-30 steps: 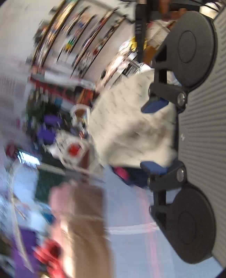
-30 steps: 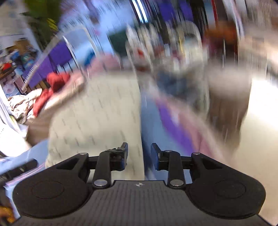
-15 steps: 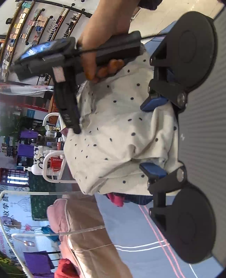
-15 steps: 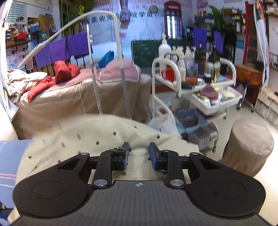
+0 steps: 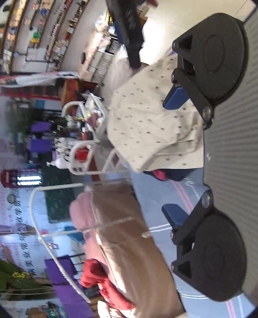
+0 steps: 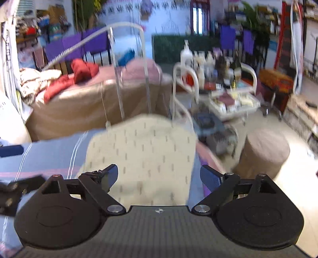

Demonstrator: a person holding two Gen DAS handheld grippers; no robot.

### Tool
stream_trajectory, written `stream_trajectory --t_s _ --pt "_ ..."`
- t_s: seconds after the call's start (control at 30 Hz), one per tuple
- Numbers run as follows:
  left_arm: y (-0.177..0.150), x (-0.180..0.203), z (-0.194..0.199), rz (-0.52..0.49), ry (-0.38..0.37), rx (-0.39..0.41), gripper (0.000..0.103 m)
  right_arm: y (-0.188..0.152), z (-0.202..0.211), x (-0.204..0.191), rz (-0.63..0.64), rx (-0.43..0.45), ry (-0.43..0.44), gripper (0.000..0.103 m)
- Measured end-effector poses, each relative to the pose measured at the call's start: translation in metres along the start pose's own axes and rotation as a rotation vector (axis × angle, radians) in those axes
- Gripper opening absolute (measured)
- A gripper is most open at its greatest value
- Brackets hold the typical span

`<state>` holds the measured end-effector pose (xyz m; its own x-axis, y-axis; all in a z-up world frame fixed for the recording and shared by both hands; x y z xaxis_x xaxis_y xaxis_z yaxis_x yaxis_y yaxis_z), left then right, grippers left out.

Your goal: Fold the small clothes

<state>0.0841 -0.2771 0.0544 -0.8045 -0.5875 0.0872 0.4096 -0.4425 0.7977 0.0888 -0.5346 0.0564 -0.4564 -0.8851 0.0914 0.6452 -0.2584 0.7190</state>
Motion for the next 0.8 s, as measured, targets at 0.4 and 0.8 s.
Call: stream_trajectory --t_s 0.4,0.8 --pt "0.004 0.011 -0.045 0.042 0.015 -0.077 0.103 -0.038 -0.001 -0.014 0.083 -0.066 -0.016 0.103" --pt "0.013 0.015 -0.046 -0.035 0.107 -0.012 0.103 -0.041 -0.004 -0.016 0.096 -0.070 -0.048 0.103"
Point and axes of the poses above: each gripper's, at about its wrist camera, not at the fingertips, and z roughly against the way its jaws point, x to its right, y to its top, the point moved 4 cm from there along -z, roughly the way its jaws point, and after that the axes turned 12 degrees about -y, right-handed, at the moved point
